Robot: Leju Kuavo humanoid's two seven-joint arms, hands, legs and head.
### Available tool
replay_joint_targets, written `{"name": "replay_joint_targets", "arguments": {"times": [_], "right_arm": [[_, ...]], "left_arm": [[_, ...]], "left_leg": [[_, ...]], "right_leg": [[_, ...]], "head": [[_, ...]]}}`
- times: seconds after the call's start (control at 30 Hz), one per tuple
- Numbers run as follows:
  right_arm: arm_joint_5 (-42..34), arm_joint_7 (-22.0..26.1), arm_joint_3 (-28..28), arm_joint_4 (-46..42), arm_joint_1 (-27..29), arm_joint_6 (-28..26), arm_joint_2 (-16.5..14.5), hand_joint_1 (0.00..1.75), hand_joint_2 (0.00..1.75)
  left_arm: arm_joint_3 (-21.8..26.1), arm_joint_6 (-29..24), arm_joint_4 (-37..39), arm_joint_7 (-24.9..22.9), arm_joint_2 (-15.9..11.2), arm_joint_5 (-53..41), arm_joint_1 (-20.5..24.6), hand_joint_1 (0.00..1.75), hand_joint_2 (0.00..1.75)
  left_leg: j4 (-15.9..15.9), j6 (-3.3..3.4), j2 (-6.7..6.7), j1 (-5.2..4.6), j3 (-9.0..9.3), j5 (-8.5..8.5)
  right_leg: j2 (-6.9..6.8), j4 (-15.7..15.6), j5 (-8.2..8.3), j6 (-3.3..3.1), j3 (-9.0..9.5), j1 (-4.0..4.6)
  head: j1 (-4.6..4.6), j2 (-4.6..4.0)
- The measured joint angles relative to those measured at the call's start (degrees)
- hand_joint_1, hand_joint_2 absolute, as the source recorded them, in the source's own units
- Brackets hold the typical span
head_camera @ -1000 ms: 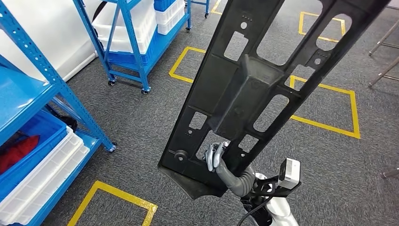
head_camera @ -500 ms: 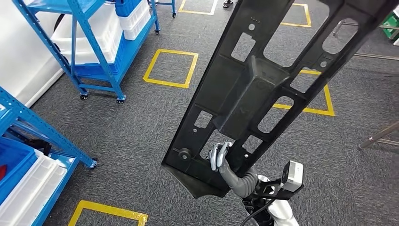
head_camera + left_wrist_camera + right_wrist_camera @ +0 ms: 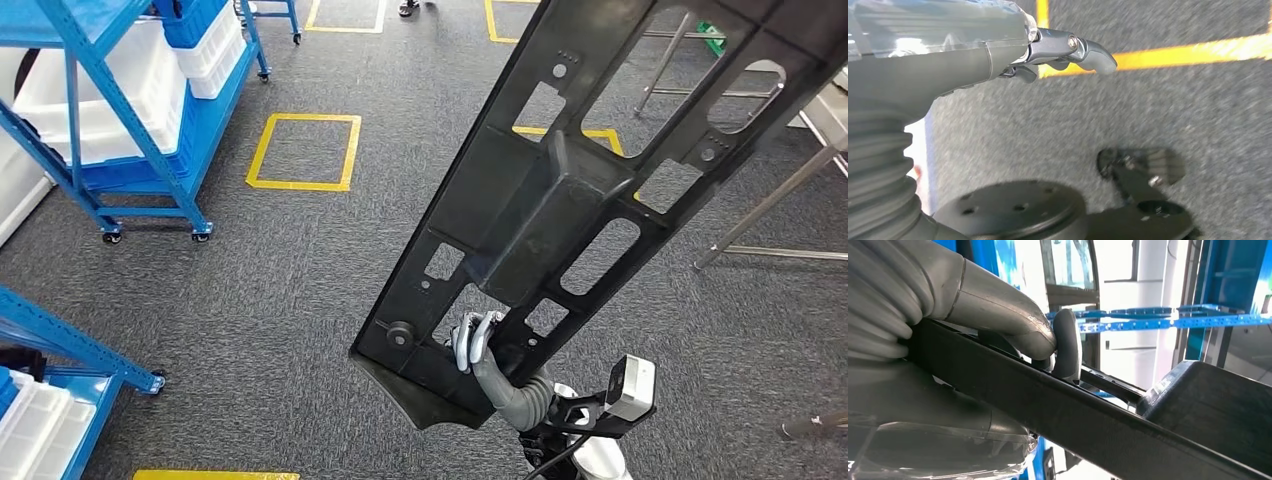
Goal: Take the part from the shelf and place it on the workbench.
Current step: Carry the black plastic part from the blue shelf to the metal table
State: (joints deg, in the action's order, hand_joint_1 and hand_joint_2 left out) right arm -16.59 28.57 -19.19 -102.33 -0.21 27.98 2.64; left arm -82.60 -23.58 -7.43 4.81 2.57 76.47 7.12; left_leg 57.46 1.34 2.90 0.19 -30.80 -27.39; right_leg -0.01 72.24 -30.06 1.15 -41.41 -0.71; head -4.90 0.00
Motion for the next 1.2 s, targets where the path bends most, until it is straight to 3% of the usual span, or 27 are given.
{"name": "replay_joint_targets", "arguments": {"times": [0.03, 0.1, 0.17, 0.23, 0.3, 0.37, 0.4, 0.43, 0.47, 0.53, 0.6, 0.67, 0.73, 0.8, 0.87, 0.93, 0.97, 1.0, 1.03, 1.1, 1.17, 1.2], "right_arm": [[-0.03, 0.01, -0.06, 0.05, -0.1, 0.02, 0.01, 1.75, 1.75], [-0.05, 0.03, -0.16, 0.07, -0.54, 0.04, 0.01, 1.75, 1.75], [-0.08, 0.17, -0.21, 0.07, -0.9, 0.03, 0.01, 1.75, 1.75], [-0.11, 0.31, -0.24, 0.05, -0.95, 0.01, 0.01, 1.75, 1.75], [-0.15, 0.33, -0.31, 0.02, -1.09, 0.0, 0.0, 1.75, 1.75], [-0.18, 0.36, -0.45, 0.01, -1.29, 0.01, -0.01, 1.75, 1.75], [-0.18, 0.37, -0.51, 0.03, -1.31, 0.01, -0.02, 1.75, 1.75], [-0.17, 0.37, -0.55, 0.05, -1.28, 0.0, -0.02, 1.75, 1.75], [-0.18, 0.37, -0.57, 0.08, -1.24, -0.02, -0.02, 1.75, 1.75], [-0.17, 0.42, -0.63, 0.09, -1.25, -0.07, -0.02, 1.75, 1.75], [-0.17, 0.55, -0.66, 0.1, -1.41, -0.15, -0.02, 1.75, 1.75], [-0.16, 0.71, -0.65, 0.1, -1.56, -0.31, -0.03, 1.75, 1.75], [-0.1, 0.83, -0.56, 0.07, -1.47, -0.59, -0.04, 1.75, 1.75], [-0.04, 0.9, -0.45, 0.04, -1.36, -0.91, -0.03, 1.75, 1.75], [-0.04, 0.92, -0.42, 0.03, -1.39, -1.11, -0.02, 1.75, 1.75], [-0.04, 0.92, -0.4, 0.05, -1.28, -1.15, -0.02, 1.75, 1.75], [-0.03, 0.93, -0.38, 0.06, -1.18, -1.17, -0.02, 1.75, 1.75], [0.03, 0.95, -0.32, 0.06, -1.07, -1.22, -0.02, 1.75, 1.75], [0.1, 0.98, -0.22, 0.03, -0.94, -1.28, -0.02, 1.75, 1.75], [0.25, 1.03, 0.09, -0.15, -0.78, -1.37, -0.02, 1.75, 1.75], [0.27, 1.05, 0.33, -0.43, -0.7, -1.3, -0.02, 1.75, 1.75], [0.27, 1.03, 0.4, -0.51, -0.68, -1.25, -0.02, 1.75, 1.75]], "left_arm": [[-0.01, -0.09, 0.0, 0.78, -0.11, 0.02, 0.08, 0.0, 1.75], [-0.01, -0.14, 0.0, 2.02, -0.25, -0.01, 0.22, 0.0, 1.75], [-0.02, -0.14, 0.0, 2.68, -0.3, -0.07, 0.24, 0.0, 1.75], [-0.04, -0.14, 0.0, 2.82, -0.33, -0.14, 0.31, 0.0, 1.75], [-0.05, -0.14, 0.01, 2.86, -0.38, -0.17, 0.35, 0.0, 1.75], [-0.07, -0.14, 0.01, 2.75, -0.46, -0.18, 0.18, 0.0, 1.75], [-0.08, -0.13, 0.0, 2.52, -0.5, -0.19, 0.11, 0.0, 1.75], [-0.1, -0.11, 0.0, 2.11, -0.54, -0.21, 0.15, 0.0, 1.75], [-0.13, -0.1, 0.0, 1.54, -0.55, -0.25, 0.25, 0.0, 1.75], [-0.21, -0.07, 0.0, 0.26, -0.62, -0.34, 0.43, 0.0, 1.75], [-0.27, -0.07, 0.0, -0.68, -0.73, -0.45, 0.31, 0.0, 1.75], [-0.37, -0.08, 0.0, -0.63, -0.83, -0.7, 0.28, 0.0, 1.75], [-0.54, -0.1, 0.0, 0.24, -0.94, -0.99, 0.44, 0.0, 1.75], [-0.73, -0.13, 0.01, 0.91, -1.09, -1.18, 0.53, 0.0, 1.75], [-0.92, -0.15, 0.02, 1.11, -1.31, -1.24, 0.42, 0.0, 1.75], [-1.1, -0.15, 0.02, 1.23, -1.48, -1.21, 0.24, 0.0, 1.75], [-1.19, -0.15, 0.02, 1.39, -1.52, -1.23, 0.21, 0.0, 1.75], [-1.29, -0.14, 0.02, 1.65, -1.54, -1.3, 0.25, 0.0, 1.75], [-1.4, -0.14, 0.02, 1.97, -1.54, -1.44, 0.35, 0.0, 1.75], [-1.61, -0.12, 0.02, 2.36, -1.55, -1.79, 0.69, 0.0, 1.75], [-1.72, 0.01, 0.02, 1.97, -1.61, -1.95, 1.03, 0.0, 1.75], [-1.75, 0.1, 0.02, 1.51, -1.65, -1.89, 1.13, 0.0, 1.75]], "left_leg": [[0.0, -0.11, 0.54, -0.07, 0.12, -0.1], [0.06, -0.54, 1.44, -0.39, 0.35, -0.38], [0.06, -1.03, 2.42, -0.61, 0.56, -0.64], [0.15, -1.6, 3.06, -0.53, 0.83, -1.04], [2.72, -2.12, 1.17, -0.33, -0.04, -2.92], [9.74, -2.45, -1.52, -0.09, -3.22, -6.54], [13.65, -2.59, -2.08, -0.02, -5.12, -8.04], [16.25, -2.71, -2.28, 0.05, -6.5, -8.59], [16.77, -2.8, -2.34, 0.13, -6.95, -8.0], [11.46, -2.93, -2.92, 0.45, -4.87, -3.99], [4.3, -2.92, -5.28, 0.86, -1.91, -0.93], [1.52, -2.54, -6.72, 0.93, -0.87, -0.52], [1.1, -1.75, -5.84, 0.82, -0.77, -0.22], [0.46, -0.87, -4.62, 0.82, -0.55, 0.23], [0.12, -0.34, -3.25, 0.68, -0.47, 0.4], [0.13, -0.18, -1.83, 0.42, -0.55, 0.31], [0.14, -0.17, -1.12, 0.34, -0.55, 0.24], [0.14, -0.21, -0.45, 0.3, -0.49, 0.16], [0.14, -0.29, 0.14, 0.28, -0.37, 0.05], [0.19, -0.63, 1.06, 0.11, -0.09, -0.24], [0.23, -1.19, 1.92, -0.11, 0.14, -0.54], [0.19, -1.51, 2.43, -0.17, 0.26, -0.66]], "right_leg": [[-0.89, -3.96, 1.88, -0.2, 2.22, 0.05], [-3.54, -11.21, 3.98, -0.89, 6.09, 0.67], [-4.43, -13.45, 3.94, -1.5, 7.04, 1.3], [-3.02, -13.81, 4.19, -2.03, 7.04, 1.18], [-1.76, -14.28, 4.51, -2.69, 7.24, 0.8], [-0.45, -14.4, 4.66, -3.09, 7.31, 0.63], [0.28, -14.37, 4.68, -3.16, 7.3, 0.63], [1.02, -14.32, 4.68, -3.17, 7.31, 0.62], [1.77, -14.24, 4.67, -3.14, 7.34, 0.58], [3.27, -13.9, 4.53, -2.9, 7.42, 0.45], [4.76, -13.26, 4.29, -2.3, 7.14, 0.42], [5.92, -12.93, 4.37, -1.47, 6.56, 0.36], [6.6, -13.05, 4.66, -0.69, 6.22, 0.12], [4.58, -11.36, 3.48, -0.22, 5.35, 0.13], [1.55, -5.47, 0.19, 0.04, 2.51, 0.16], [0.62, 1.32, -2.44, 0.27, -0.82, -0.03], [0.45, 2.47, -2.37, 0.31, -1.36, -0.09], [0.23, 1.34, -1.27, 0.28, -0.73, -0.09], [-0.22, -1.94, 0.57, 0.16, 1.04, -0.06], [-2.43, -9.84, 3.41, -0.41, 5.22, 0.36], [-3.67, -13.35, 3.99, -1.13, 6.93, 0.95], [-3.24, -13.45, 3.94, -1.43, 6.88, 1.17]], "head": [[0.0, 0.0], [-0.01, 0.0], [-0.01, 0.0], [-0.01, 0.0], [-0.01, 0.0], [-0.02, 0.0], [-0.02, 0.0], [-0.02, 0.0], [-0.02, 0.0], [-0.02, 0.0], [-0.01, 0.0], [-0.01, 0.0], [-0.01, 0.0], [-0.01, 0.0], [0.0, 0.0], [0.0, 0.0], [0.0, 0.0], [0.0, 0.0], [0.0, 0.0], [0.0, 0.0], [0.0, 0.0], [0.0, 0.0]]}}
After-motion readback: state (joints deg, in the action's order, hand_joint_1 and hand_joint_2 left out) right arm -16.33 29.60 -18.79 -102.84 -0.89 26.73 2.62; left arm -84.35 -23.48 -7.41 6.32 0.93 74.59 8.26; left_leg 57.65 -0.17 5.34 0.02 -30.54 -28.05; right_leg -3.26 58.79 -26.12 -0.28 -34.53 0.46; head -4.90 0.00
